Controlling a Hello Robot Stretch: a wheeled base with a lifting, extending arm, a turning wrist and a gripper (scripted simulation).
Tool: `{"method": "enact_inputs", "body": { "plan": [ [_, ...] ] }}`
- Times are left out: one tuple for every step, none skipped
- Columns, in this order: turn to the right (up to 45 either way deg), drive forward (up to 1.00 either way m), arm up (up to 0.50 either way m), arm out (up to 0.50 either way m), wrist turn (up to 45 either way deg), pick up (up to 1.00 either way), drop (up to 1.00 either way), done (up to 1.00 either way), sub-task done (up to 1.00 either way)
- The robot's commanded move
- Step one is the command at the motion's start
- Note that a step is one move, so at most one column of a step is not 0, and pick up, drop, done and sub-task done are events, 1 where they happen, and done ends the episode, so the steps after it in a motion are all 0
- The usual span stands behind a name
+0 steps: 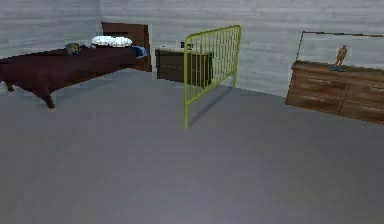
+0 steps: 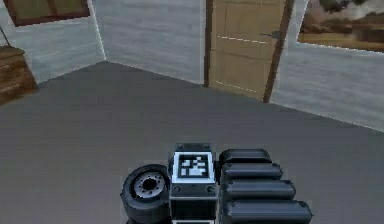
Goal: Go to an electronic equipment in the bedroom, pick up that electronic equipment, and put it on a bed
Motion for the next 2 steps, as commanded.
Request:
{"method": "enact_inputs", "body": {
  "plan": [
    [-18.0, 0.0, 0.0, 0.0, 0.0, 0.0, 0.0, 0.0, 0.0],
    [0.0, 1.0, 0.0, 0.0, 0.0, 0.0, 0.0, 0.0, 0.0]
  ]
}}
